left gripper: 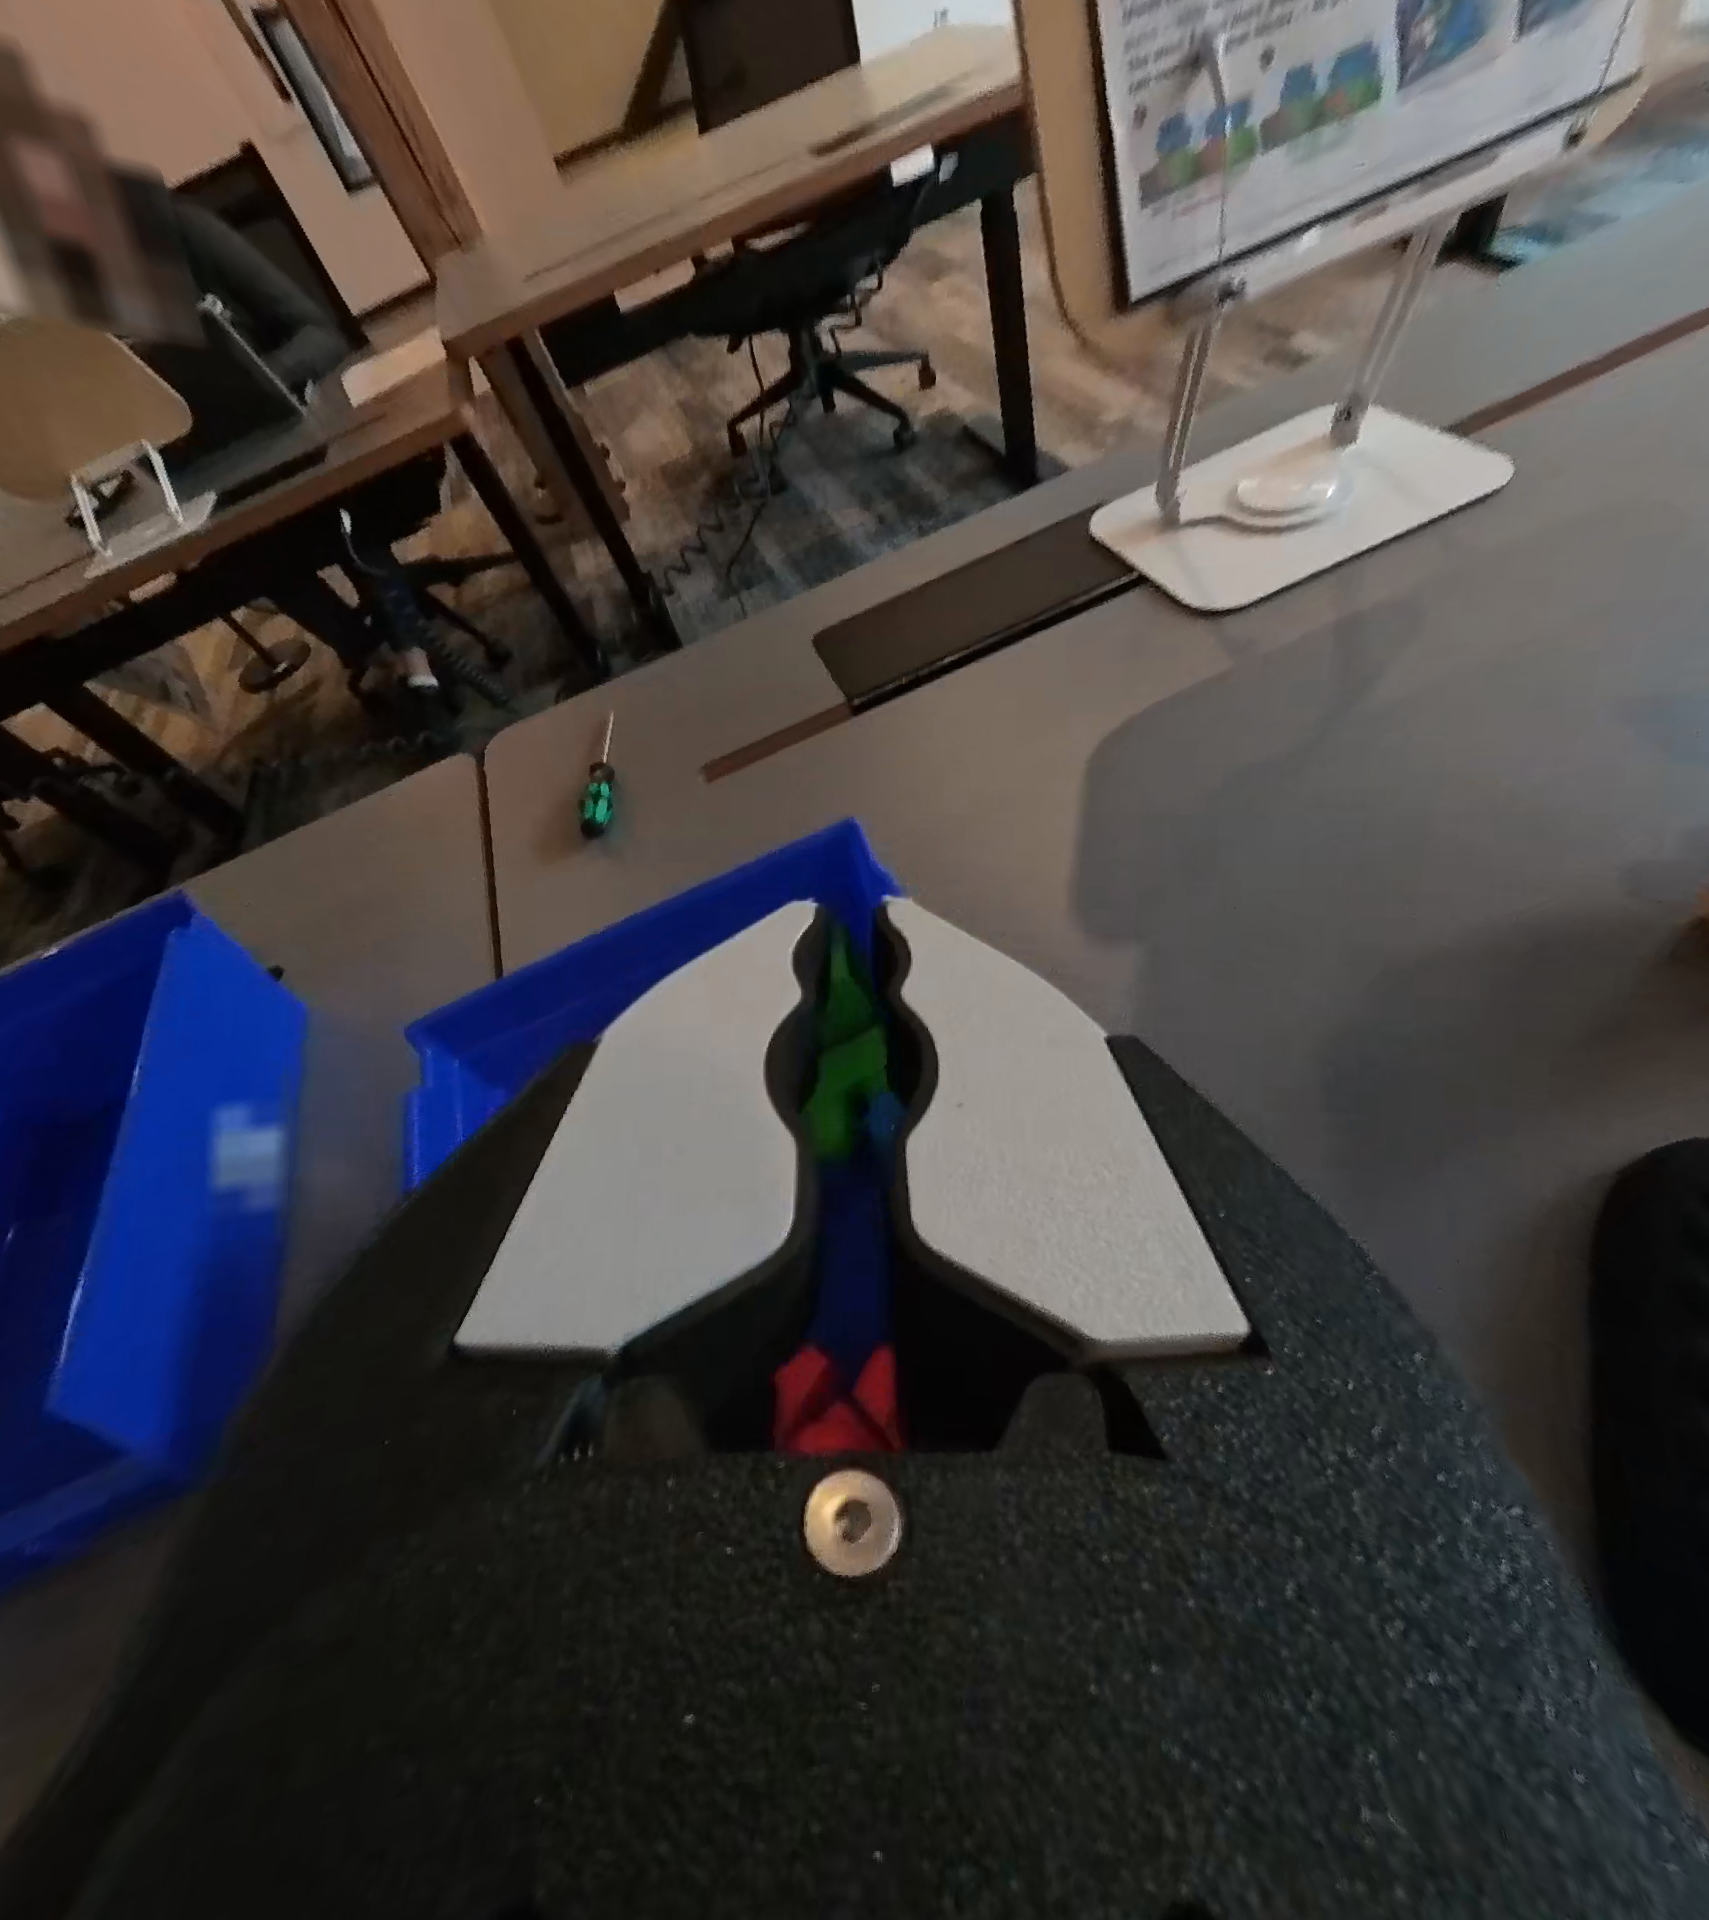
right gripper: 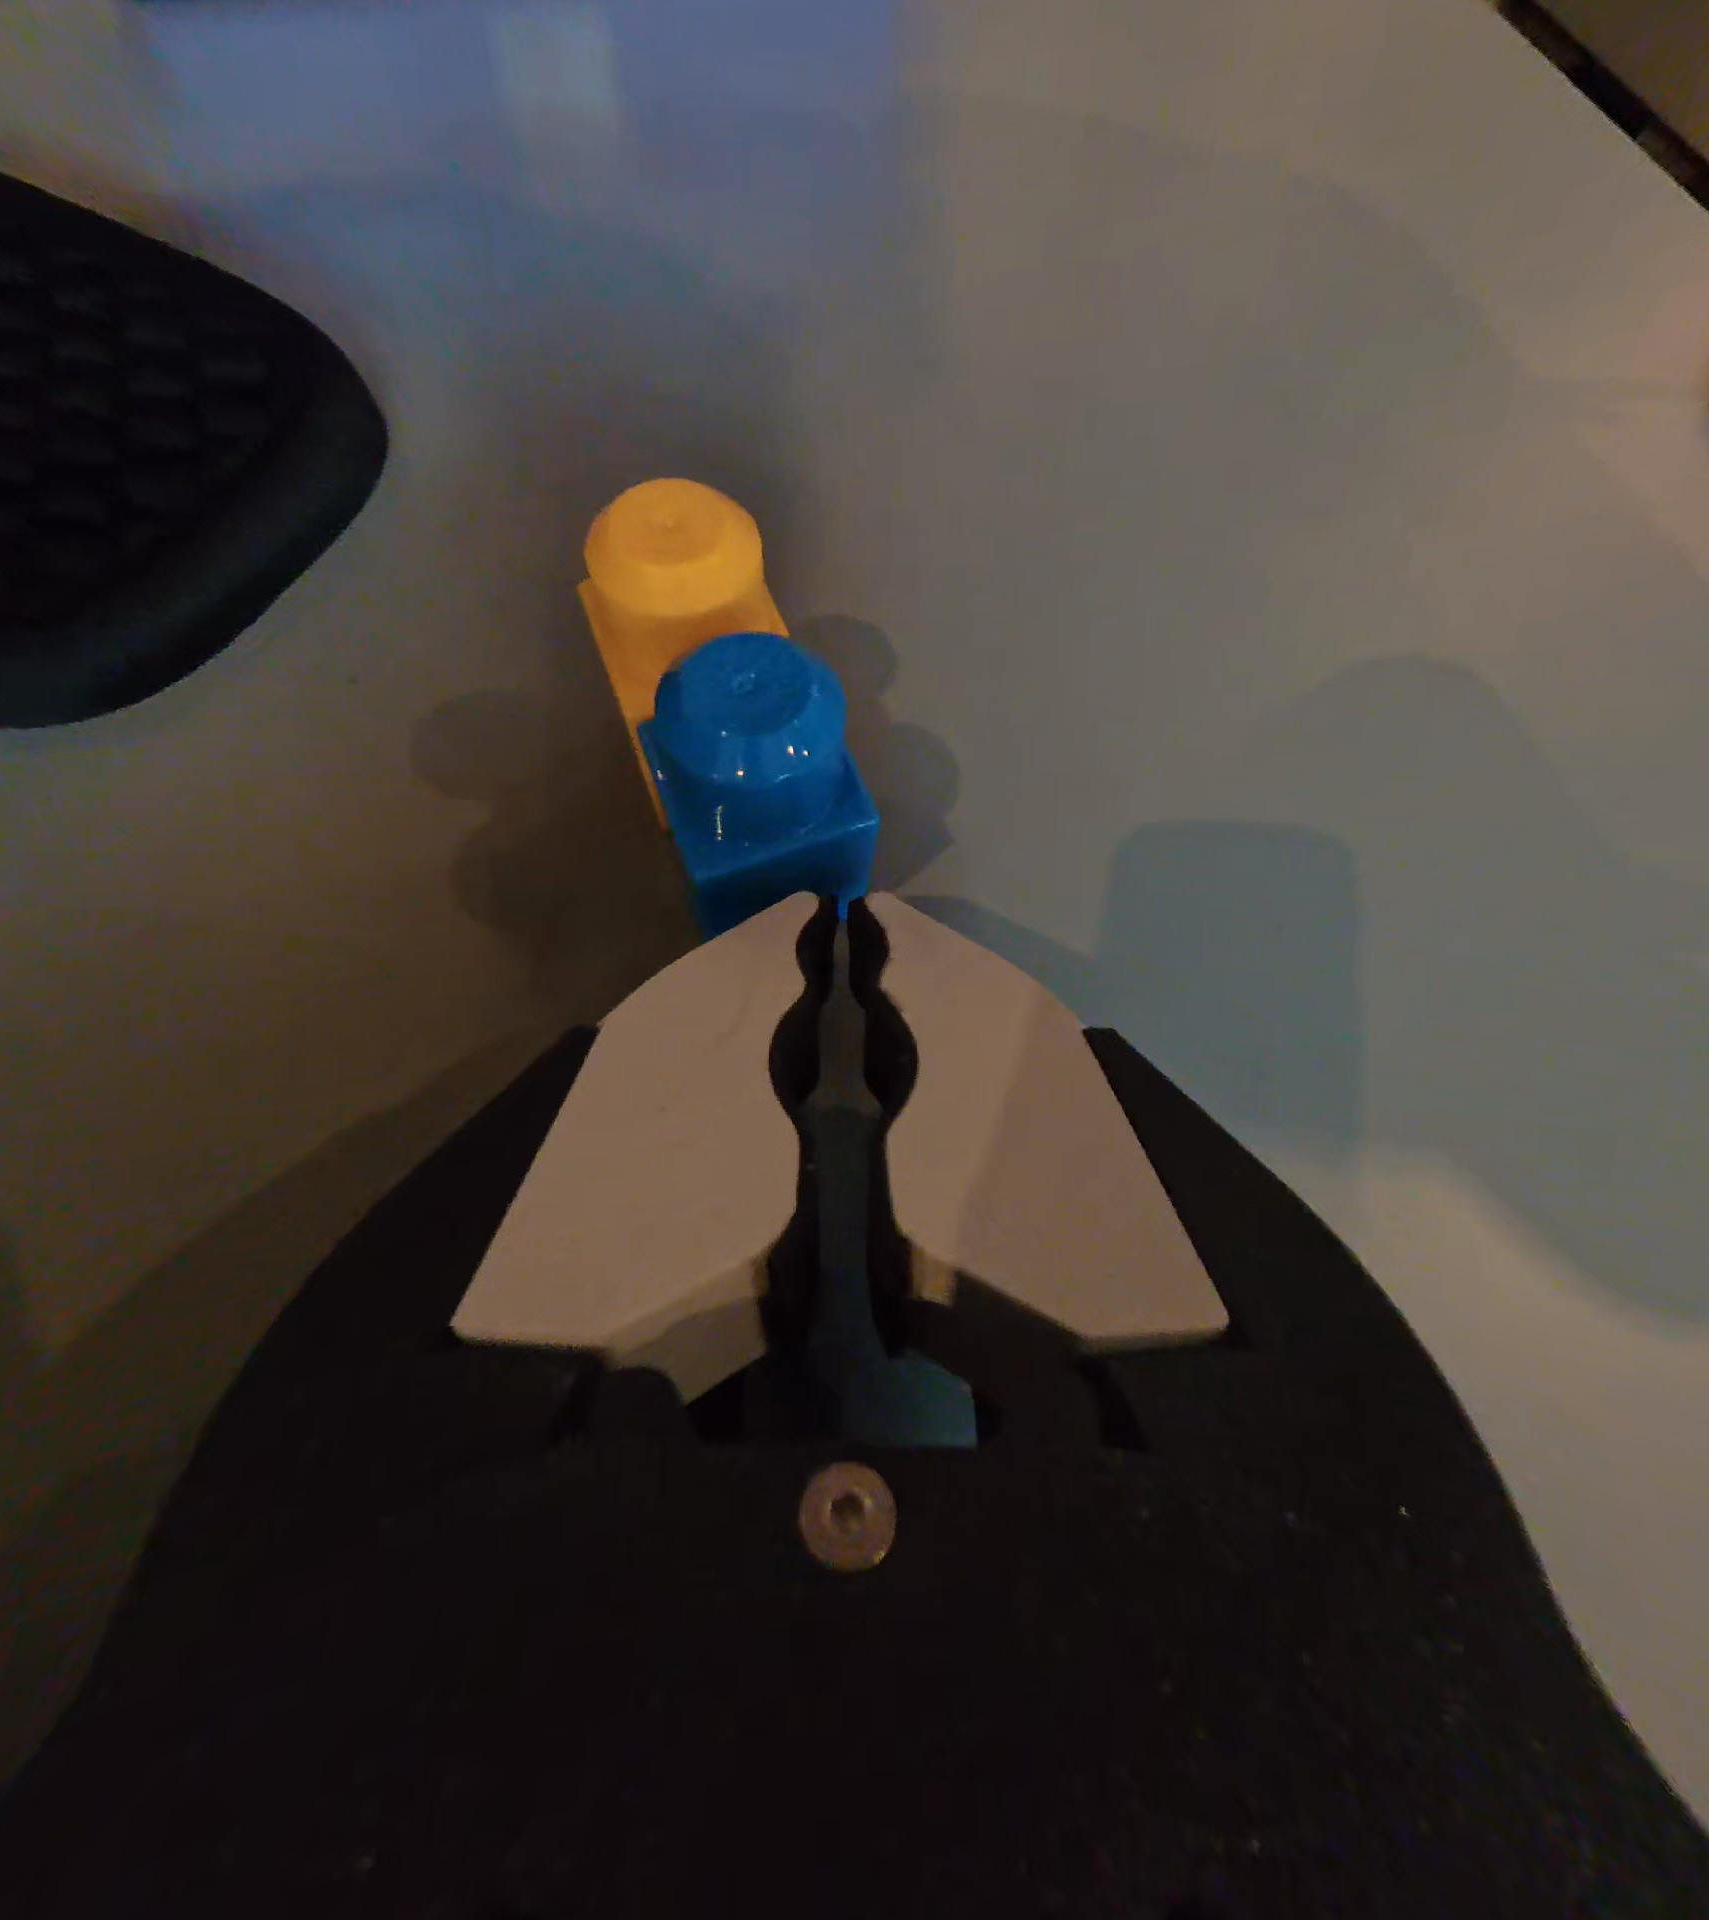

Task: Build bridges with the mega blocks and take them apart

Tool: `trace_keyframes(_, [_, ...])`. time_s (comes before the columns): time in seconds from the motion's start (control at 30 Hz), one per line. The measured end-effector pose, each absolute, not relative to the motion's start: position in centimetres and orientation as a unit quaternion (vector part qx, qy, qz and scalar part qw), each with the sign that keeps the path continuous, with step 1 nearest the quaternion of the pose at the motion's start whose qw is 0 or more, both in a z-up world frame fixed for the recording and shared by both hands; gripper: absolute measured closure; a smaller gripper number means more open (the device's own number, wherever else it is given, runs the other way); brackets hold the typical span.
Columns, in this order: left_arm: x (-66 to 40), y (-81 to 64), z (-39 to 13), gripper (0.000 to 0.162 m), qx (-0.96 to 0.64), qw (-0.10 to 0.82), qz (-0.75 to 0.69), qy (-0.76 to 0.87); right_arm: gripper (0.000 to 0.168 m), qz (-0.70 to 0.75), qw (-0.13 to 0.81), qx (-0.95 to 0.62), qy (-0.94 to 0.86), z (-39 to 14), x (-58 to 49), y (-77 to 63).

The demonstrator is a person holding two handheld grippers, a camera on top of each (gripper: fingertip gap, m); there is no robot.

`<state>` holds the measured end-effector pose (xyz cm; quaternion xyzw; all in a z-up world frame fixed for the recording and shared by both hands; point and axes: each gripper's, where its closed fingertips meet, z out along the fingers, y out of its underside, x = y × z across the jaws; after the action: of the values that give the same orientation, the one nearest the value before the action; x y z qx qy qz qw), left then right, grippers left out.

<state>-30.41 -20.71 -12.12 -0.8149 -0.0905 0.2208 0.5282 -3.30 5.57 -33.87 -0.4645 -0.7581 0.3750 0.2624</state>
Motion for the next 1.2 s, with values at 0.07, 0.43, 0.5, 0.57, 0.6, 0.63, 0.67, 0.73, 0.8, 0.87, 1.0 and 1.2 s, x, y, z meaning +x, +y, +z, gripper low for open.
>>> trace_keyframes(0.07, [-31.1,-21.0,-13.2,0.145,-0.834,0.498,0.218,-0.095,0.164,0.373,0.260,-0.466,-0.759,-33.9,-3.2,5.6])
trace_keyframes(0.43, [-37.4,-24.6,-22.0,0.112,-0.949,0.231,0.150,-0.150,0.156,0.403,0.277,-0.488,-0.723,-31.5,-2.5,7.2])
trace_keyframes(0.5, [-38.1,-24.2,-23.8,0.107,-0.957,0.211,0.133,-0.147,0.156,0.407,0.277,-0.489,-0.720,-31.3,-2.5,7.2])
trace_keyframes(0.57, [-38.5,-23.1,-25.2,0.103,-0.958,0.215,0.108,-0.154,0.156,0.404,0.276,-0.490,-0.721,-31.5,-2.5,7.3])
trace_keyframes(0.6, [-38.8,-22.4,-25.7,0.102,-0.957,0.224,0.096,-0.159,0.156,0.403,0.274,-0.490,-0.723,-31.6,-2.4,7.2])
trace_keyframes(0.63, [-39.0,-21.7,-26.1,0.102,-0.954,0.235,0.084,-0.168,0.156,0.401,0.273,-0.490,-0.724,-31.7,-2.4,7.2])
trace_keyframes(0.67, [-39.4,-21.1,-26.5,0.101,-0.950,0.246,0.073,-0.178,0.156,0.399,0.272,-0.490,-0.726,-31.9,-2.4,7.2])
trace_keyframes(0.73, [-40.3,-20.3,-27.3,0.100,-0.944,0.253,0.062,-0.202,0.156,0.395,0.270,-0.491,-0.728,-32.0,-2.4,7.2])
trace_keyframes(0.8, [-41.3,-20.5,-28.2,0.098,-0.942,0.239,0.068,-0.226,0.156,0.394,0.270,-0.491,-0.728,-32.1,-2.4,7.3])
trace_keyframes(0.87, [-41.6,-20.4,-29.0,0.098,-0.941,0.233,0.058,-0.238,0.156,0.396,0.270,-0.491,-0.727,-32.0,-2.4,7.3])
trace_keyframes(1.0, [-42.1,-20.2,-30.1,0.105,-0.938,0.234,0.052,-0.252,0.156,0.397,0.269,-0.490,-0.728,-32.0,-2.4,7.2])
trace_keyframes(1.2, [-42.4,-20.3,-30.3,0.116,-0.935,0.241,0.066,-0.252,0.156,0.397,0.271,-0.489,-0.727,-32.0,-2.4,7.2])
